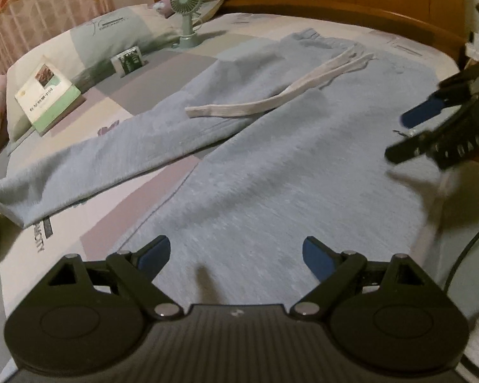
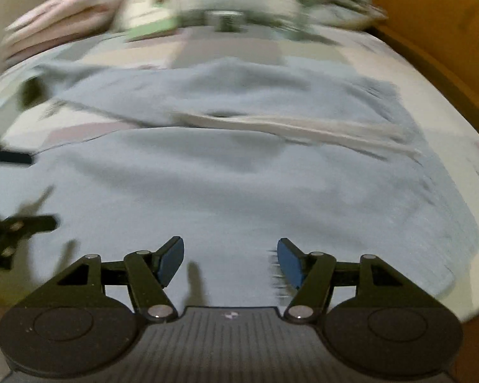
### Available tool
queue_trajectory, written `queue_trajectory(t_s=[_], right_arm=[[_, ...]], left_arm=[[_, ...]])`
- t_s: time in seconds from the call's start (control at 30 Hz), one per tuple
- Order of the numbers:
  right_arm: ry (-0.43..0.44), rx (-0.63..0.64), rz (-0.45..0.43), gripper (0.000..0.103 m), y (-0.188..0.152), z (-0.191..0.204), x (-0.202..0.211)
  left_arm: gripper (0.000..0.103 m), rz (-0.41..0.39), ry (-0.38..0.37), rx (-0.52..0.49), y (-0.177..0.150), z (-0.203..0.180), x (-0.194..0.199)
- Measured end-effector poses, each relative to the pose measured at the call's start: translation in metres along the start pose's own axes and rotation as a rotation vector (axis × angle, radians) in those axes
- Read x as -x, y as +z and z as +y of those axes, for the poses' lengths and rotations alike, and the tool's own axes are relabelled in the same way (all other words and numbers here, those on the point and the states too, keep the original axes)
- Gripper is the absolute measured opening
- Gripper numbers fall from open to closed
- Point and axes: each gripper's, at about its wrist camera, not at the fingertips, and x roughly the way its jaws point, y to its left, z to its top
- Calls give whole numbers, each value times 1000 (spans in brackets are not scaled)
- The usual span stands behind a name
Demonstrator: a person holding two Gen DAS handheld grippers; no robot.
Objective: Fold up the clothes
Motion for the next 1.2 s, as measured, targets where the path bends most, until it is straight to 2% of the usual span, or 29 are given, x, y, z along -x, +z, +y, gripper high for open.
queue_trajectory(t_s=[0.1,0.4,0.53,0.63,0.7,0.73,0.77,0.87,1.03,1.13,1.2], right_arm=[[6,133,14,69,-12,9,12],[-86,540,81,61,-45,32,25],[-129,670,91,51,-52,47,13],[-122,741,70,50,-51,59,11],[-83,768,71,40,-50,64,9],[-61,780,73,21,-49,66,8],[-43,783,77,12,-49,68,7],[-5,757,91,9,-46,65,8],[92,602,126,14,-39,45,15],[110,541,99,27,-26,41,22],[113,473,70,47,-13,36,21]], left_arm=[[90,6,9,-3,-8,4,5],[90,-8,-15,18,-15,-3,16],[90,-11,-13,14,-16,-7,19],[90,-11,-10,18,-16,-7,20],[90,-10,-9,23,-16,-6,21],[90,-10,-8,25,-17,-5,21],[90,-9,-5,29,-17,-4,20],[90,-2,13,41,-19,-1,17],[90,54,40,66,-28,8,1],[90,93,30,99,-39,15,-7],[90,122,-21,147,-44,22,-7]])
